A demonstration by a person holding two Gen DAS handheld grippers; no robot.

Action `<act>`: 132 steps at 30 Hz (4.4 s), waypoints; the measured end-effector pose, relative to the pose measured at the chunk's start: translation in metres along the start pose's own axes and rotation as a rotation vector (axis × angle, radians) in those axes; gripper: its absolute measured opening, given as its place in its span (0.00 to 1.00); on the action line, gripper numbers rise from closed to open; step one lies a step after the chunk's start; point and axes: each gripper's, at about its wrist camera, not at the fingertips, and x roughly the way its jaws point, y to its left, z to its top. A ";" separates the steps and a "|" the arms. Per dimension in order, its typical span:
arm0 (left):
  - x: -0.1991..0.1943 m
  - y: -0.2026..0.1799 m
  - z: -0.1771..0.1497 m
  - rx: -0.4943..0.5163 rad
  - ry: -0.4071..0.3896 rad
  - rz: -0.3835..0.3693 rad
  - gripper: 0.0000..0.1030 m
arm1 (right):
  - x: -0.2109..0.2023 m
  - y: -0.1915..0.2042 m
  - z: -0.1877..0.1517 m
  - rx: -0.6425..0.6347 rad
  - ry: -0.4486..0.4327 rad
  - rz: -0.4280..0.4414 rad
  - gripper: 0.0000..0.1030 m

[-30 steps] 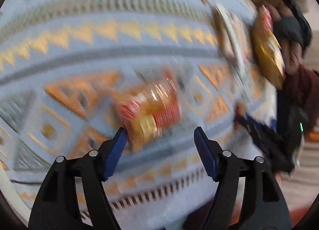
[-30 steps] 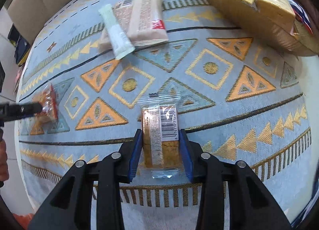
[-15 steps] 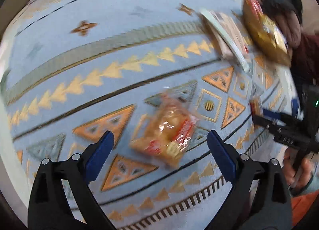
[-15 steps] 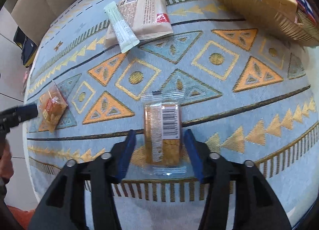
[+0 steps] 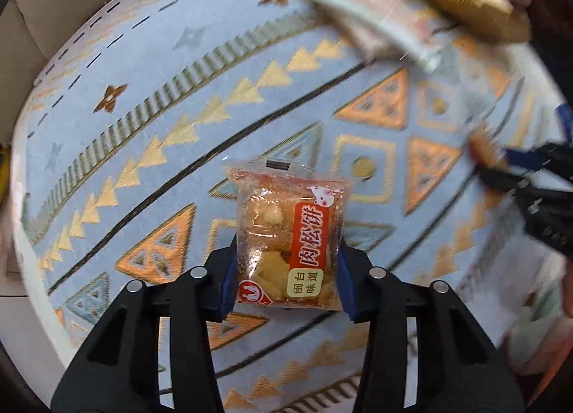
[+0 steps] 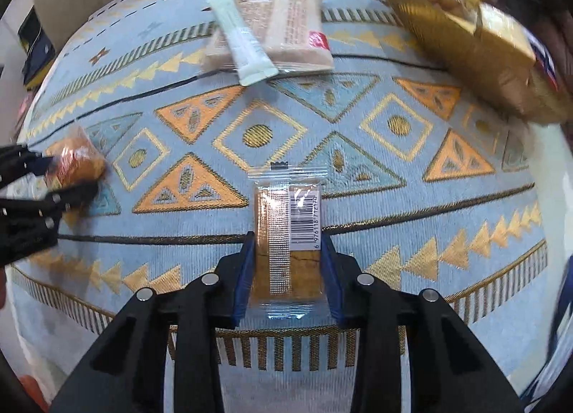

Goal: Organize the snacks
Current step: 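Grasp the red-labelled pastry packet with left tool while right tool grasps barcode cake packet, then carry both packets over the gold bowl and open both tools, then grasp the pale green stick packet with left tool while right tool grasps white bread bag, then carry both packets over the gold bowl and open both tools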

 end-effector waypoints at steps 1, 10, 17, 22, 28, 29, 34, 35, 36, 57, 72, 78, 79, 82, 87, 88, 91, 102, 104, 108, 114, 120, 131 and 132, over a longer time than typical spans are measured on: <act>-0.010 -0.002 0.003 0.011 -0.023 -0.030 0.43 | -0.003 0.000 0.001 0.006 -0.003 0.027 0.33; -0.091 -0.052 0.104 0.247 -0.138 -0.195 0.43 | -0.079 -0.079 0.048 0.202 -0.182 0.065 0.33; -0.123 -0.120 0.223 0.294 -0.299 -0.301 0.44 | -0.139 -0.168 0.115 0.410 -0.343 -0.036 0.33; -0.108 -0.144 0.263 0.268 -0.335 -0.328 0.82 | -0.143 -0.205 0.150 0.419 -0.388 -0.088 0.69; -0.082 -0.095 0.243 0.141 -0.268 -0.337 0.80 | -0.128 -0.219 0.113 0.464 -0.355 -0.065 0.69; -0.076 -0.084 0.240 0.104 -0.247 -0.339 0.79 | -0.122 -0.214 0.113 0.451 -0.345 -0.059 0.69; -0.046 -0.043 0.230 -0.051 -0.162 -0.286 0.79 | -0.108 -0.179 0.101 0.367 -0.321 -0.003 0.69; -0.042 -0.037 0.225 -0.076 -0.144 -0.291 0.79 | -0.108 -0.170 0.101 0.343 -0.320 0.005 0.69; -0.035 -0.032 0.219 -0.101 -0.123 -0.287 0.79 | -0.108 -0.159 0.101 0.316 -0.321 0.011 0.69; 0.070 0.002 0.172 -0.352 0.117 -0.329 0.51 | -0.037 -0.077 0.094 0.200 -0.140 0.170 0.72; 0.045 0.050 0.135 -0.255 0.189 -0.380 0.06 | 0.012 -0.030 0.140 0.138 -0.149 0.096 0.88; 0.050 0.060 0.095 -0.231 0.235 -0.291 0.07 | 0.035 -0.009 0.160 0.091 -0.109 0.080 0.88; 0.052 0.060 0.091 -0.224 0.229 -0.275 0.07 | 0.039 -0.009 0.161 0.091 -0.103 0.080 0.88; 0.050 0.057 0.090 -0.229 0.202 -0.275 0.11 | 0.049 -0.003 0.160 0.075 -0.080 0.066 0.90; 0.044 0.042 0.088 -0.184 0.167 -0.269 0.40 | 0.059 0.006 0.161 0.045 -0.074 0.008 0.93; 0.044 0.036 0.085 -0.175 0.163 -0.256 0.40 | 0.059 0.006 0.160 0.040 -0.075 -0.001 0.93; 0.046 0.023 0.085 -0.139 0.155 -0.212 0.39 | 0.061 0.011 0.159 0.019 -0.081 -0.031 0.93; 0.046 -0.004 0.076 -0.049 0.120 -0.073 0.20 | 0.039 -0.006 0.124 0.071 -0.126 0.000 0.74; 0.041 -0.016 0.069 -0.012 0.105 -0.045 0.21 | 0.031 -0.013 0.100 0.095 -0.121 0.005 0.74; 0.038 -0.037 0.061 0.063 0.084 -0.006 0.28 | 0.020 -0.024 0.041 0.108 -0.083 -0.017 0.75; 0.034 -0.062 0.046 0.094 0.075 0.021 0.33 | 0.005 -0.025 -0.013 0.086 -0.047 -0.038 0.79; 0.031 -0.053 0.032 0.074 0.073 0.069 0.45 | 0.003 -0.040 0.001 0.175 -0.013 0.040 0.84; 0.032 -0.057 0.035 0.123 0.027 0.111 0.18 | 0.008 -0.018 -0.002 0.101 -0.013 -0.098 0.79; 0.030 -0.059 0.034 0.120 0.026 0.090 0.18 | 0.007 -0.018 -0.003 0.098 -0.019 -0.101 0.74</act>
